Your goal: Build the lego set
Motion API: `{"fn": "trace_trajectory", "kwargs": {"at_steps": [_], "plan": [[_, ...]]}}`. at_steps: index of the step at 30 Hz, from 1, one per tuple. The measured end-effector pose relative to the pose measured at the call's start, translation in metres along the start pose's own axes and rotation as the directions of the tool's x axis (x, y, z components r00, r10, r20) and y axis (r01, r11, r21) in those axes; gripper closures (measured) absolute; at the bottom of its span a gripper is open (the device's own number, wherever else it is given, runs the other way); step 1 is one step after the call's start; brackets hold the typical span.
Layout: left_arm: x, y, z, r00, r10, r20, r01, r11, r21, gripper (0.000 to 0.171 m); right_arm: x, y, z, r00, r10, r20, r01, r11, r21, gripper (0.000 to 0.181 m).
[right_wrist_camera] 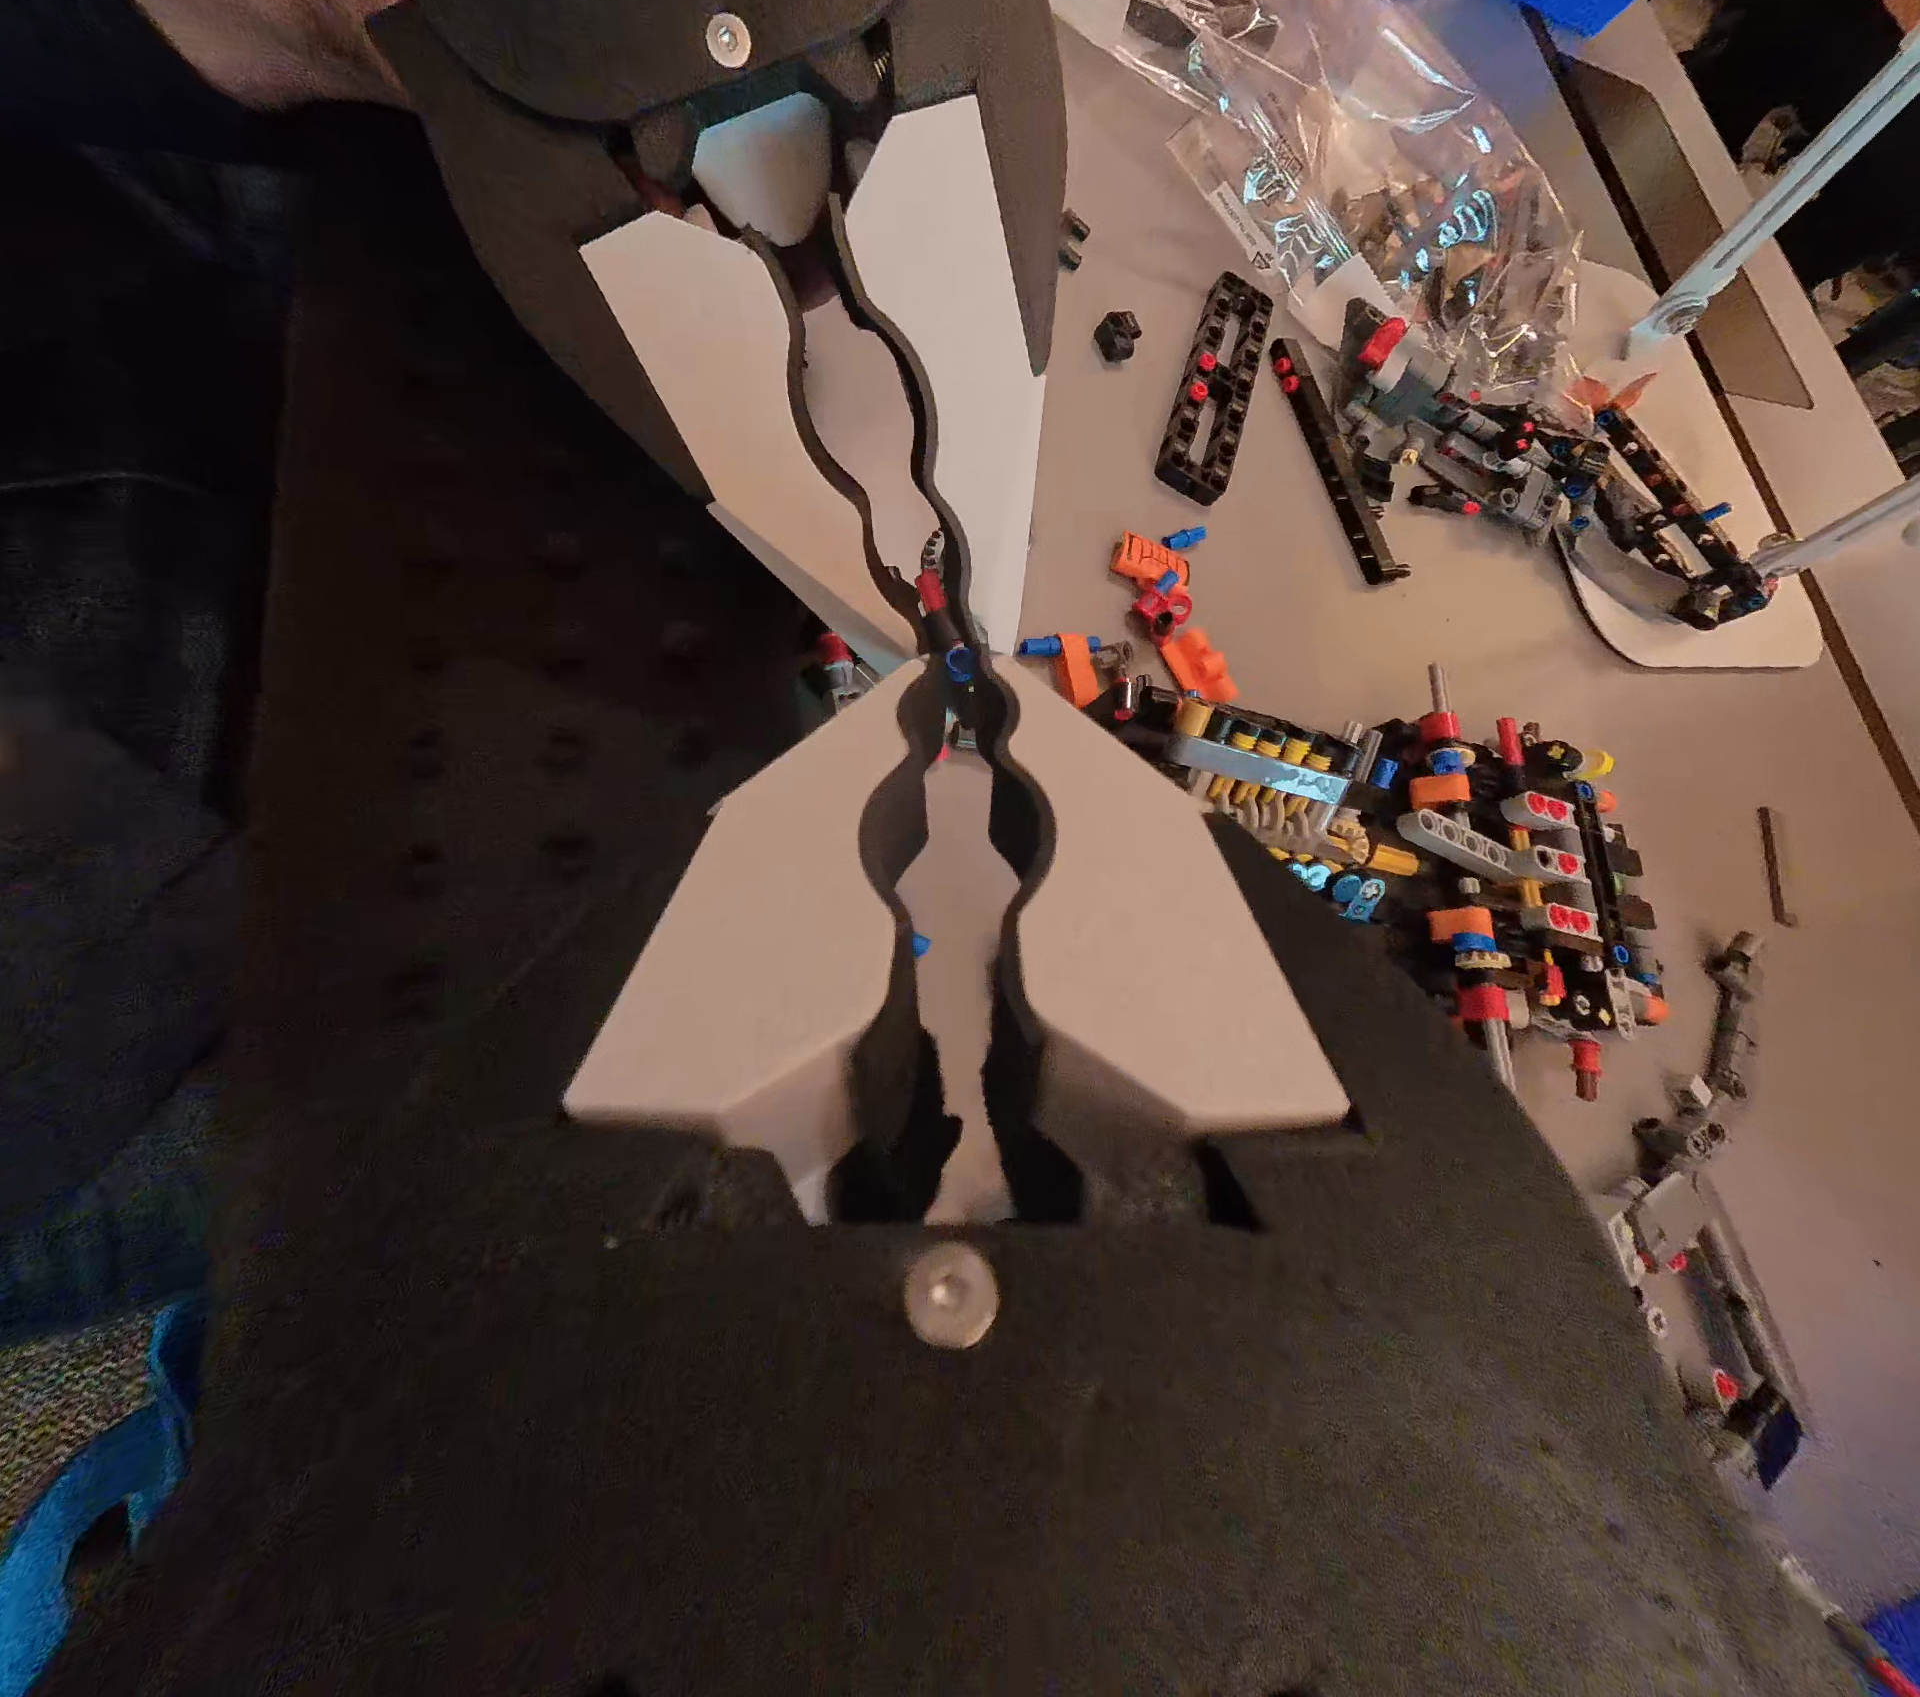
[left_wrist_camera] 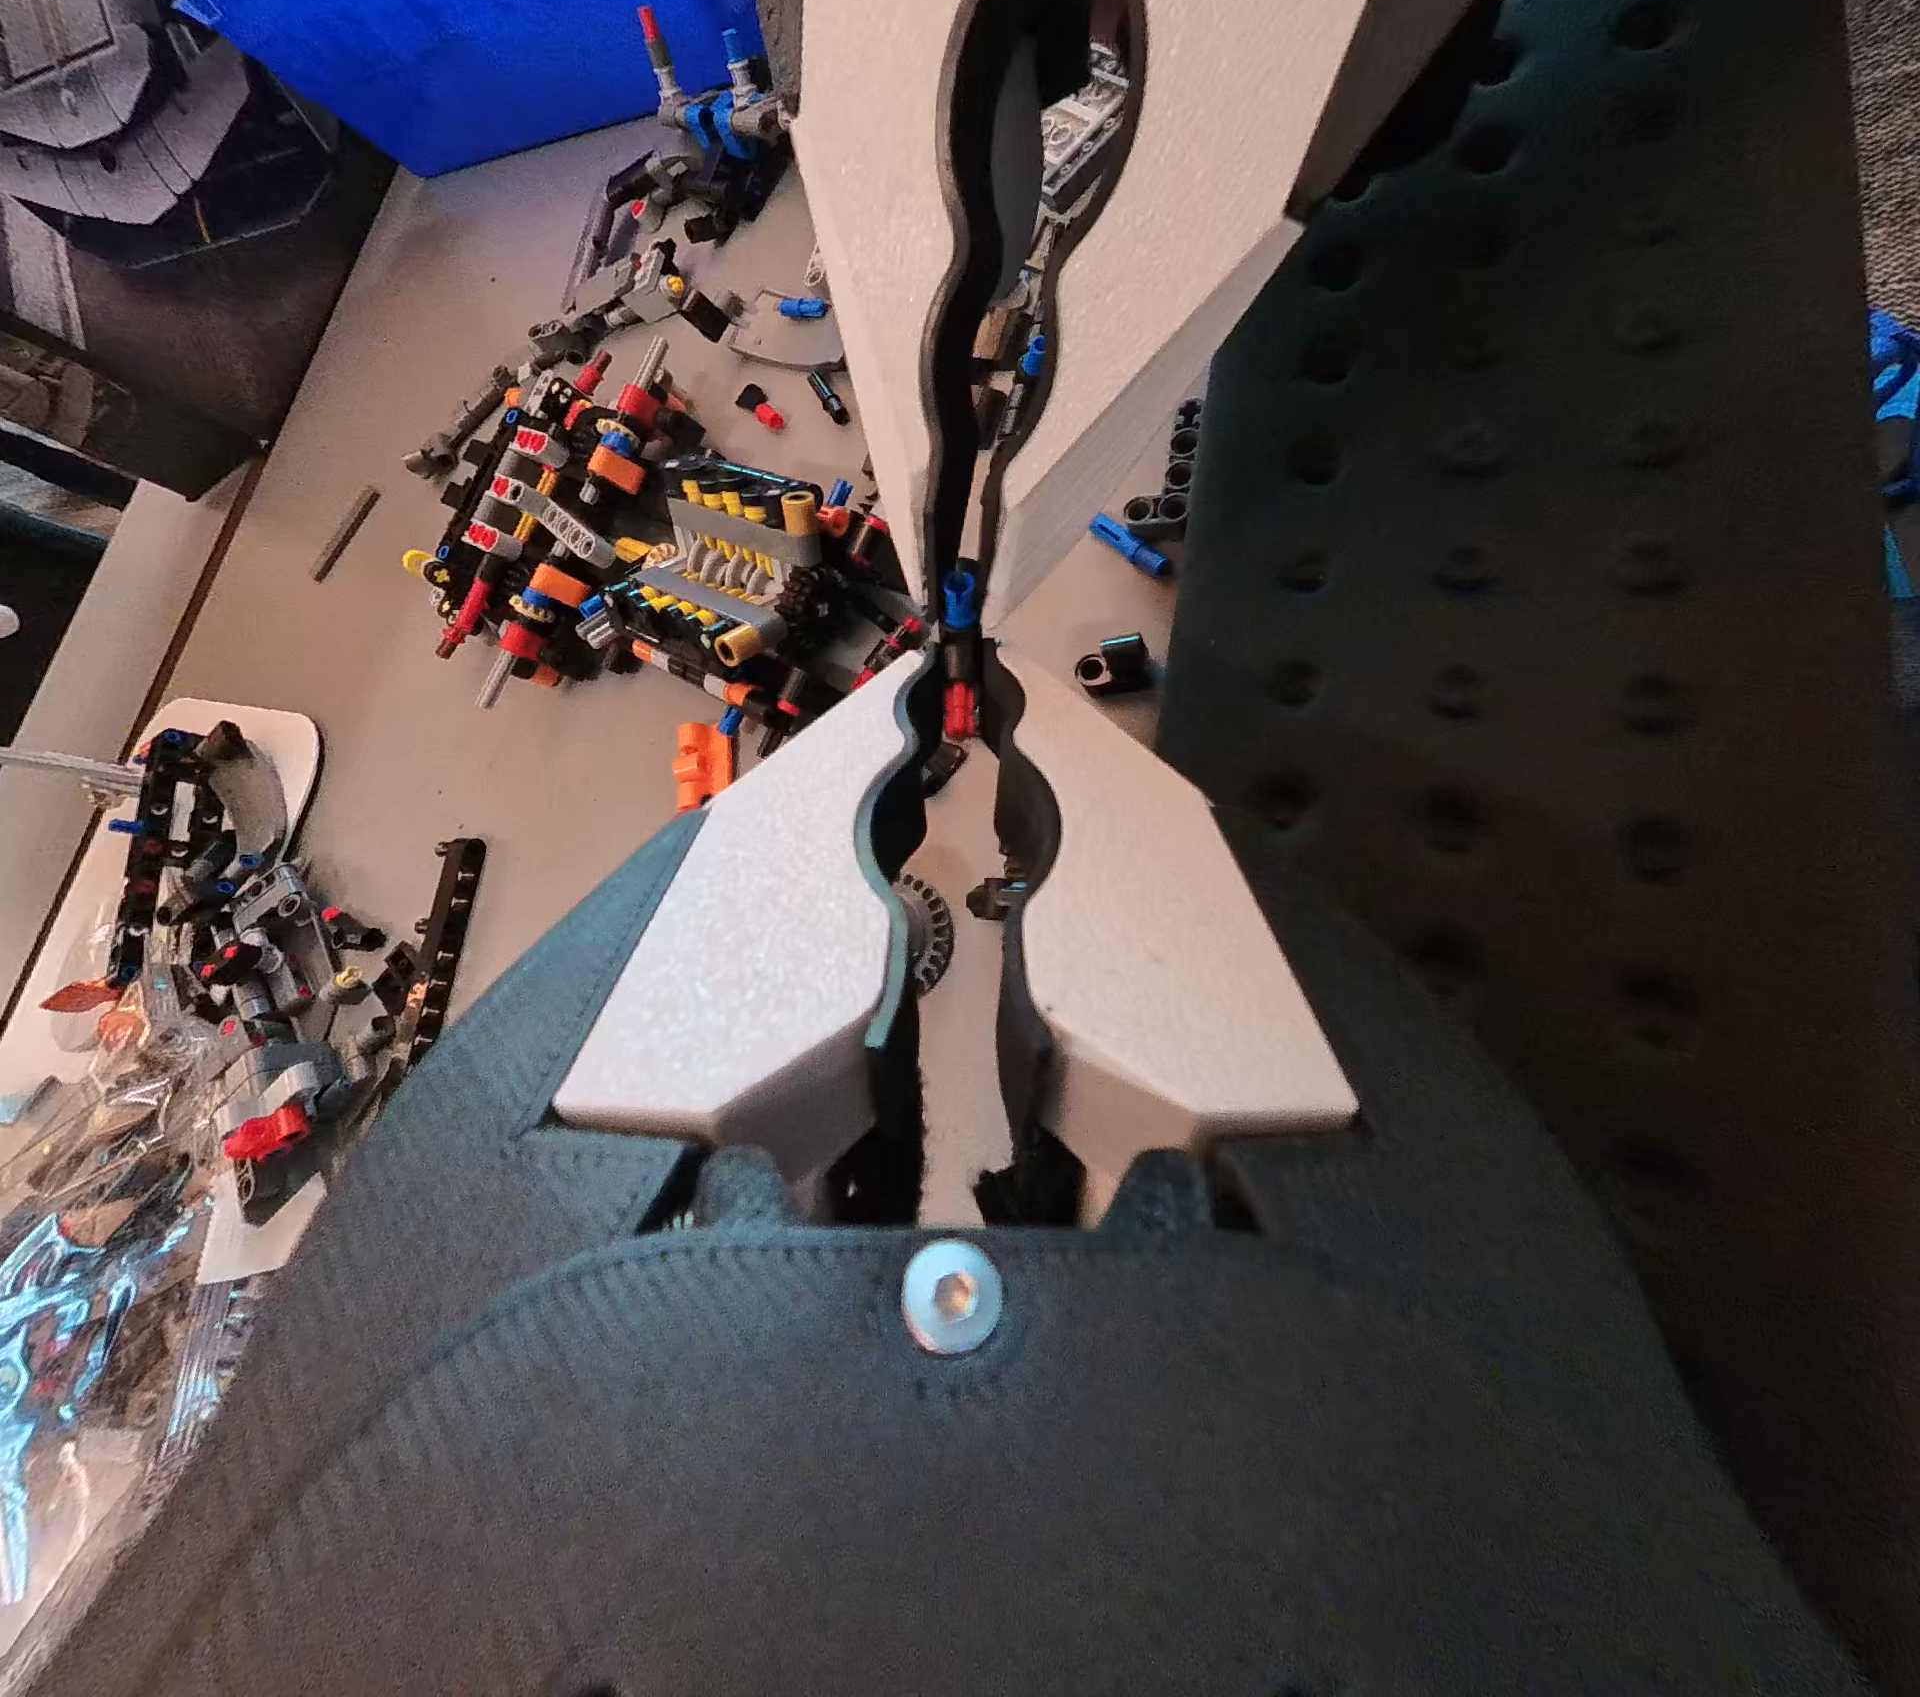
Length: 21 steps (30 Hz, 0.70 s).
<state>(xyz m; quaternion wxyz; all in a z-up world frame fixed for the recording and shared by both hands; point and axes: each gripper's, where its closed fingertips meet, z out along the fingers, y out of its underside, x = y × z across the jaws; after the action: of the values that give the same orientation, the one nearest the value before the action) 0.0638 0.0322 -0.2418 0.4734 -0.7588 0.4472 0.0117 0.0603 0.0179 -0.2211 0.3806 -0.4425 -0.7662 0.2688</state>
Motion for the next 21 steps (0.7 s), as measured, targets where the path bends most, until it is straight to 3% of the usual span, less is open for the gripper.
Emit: {"fn": "trace_trajectory", "kwargs": {"at_steps": [7,9,10,11,13,15,21], "plan": [[0.001,0.009,0.006,0.998,0.05,0.026,-0.048,0.996,-0.075,0.168,-0.002,0.006,0.005,0.997,-0.07,-0.033,0.066,0.993,-0.103,0.18],[0.0,0.014,0.008,0.997,0.069,0.037,-0.065,0.992,-0.107,0.169,-0.006,-0.008,0.001,1.0,-0.013,0.007,0.013,1.0,-0.016,0.181],[-0.002,0.025,0.01,0.995,0.087,0.049,-0.077,0.981,-0.177,0.168,-0.006,-0.029,-0.009,0.999,0.03,0.033,-0.033,0.994,0.102,0.181],[0.0,0.032,0.014,0.993,0.11,0.04,-0.099,0.971,-0.218,0.168,-0.003,-0.034,-0.017,0.999,0.04,0.025,-0.043,0.993,0.111,0.181],[0.003,0.019,0.012,0.995,0.092,0.034,-0.085,0.985,-0.152,0.168,0.004,-0.009,-0.017,0.999,-0.005,-0.041,0.003,0.999,-0.042,0.181],[0.001,0.018,0.011,0.998,0.055,0.027,-0.051,0.99,-0.134,0.168,0.0,-0.007,-0.013,0.999,0.037,0.006,-0.038,0.999,0.015,0.181],[-0.001,0.012,0.009,0.998,0.05,0.038,-0.046,0.994,-0.102,0.168,-0.002,0.005,0.005,1.0,-0.013,0.0,0.013,0.999,-0.047,0.167]]}}
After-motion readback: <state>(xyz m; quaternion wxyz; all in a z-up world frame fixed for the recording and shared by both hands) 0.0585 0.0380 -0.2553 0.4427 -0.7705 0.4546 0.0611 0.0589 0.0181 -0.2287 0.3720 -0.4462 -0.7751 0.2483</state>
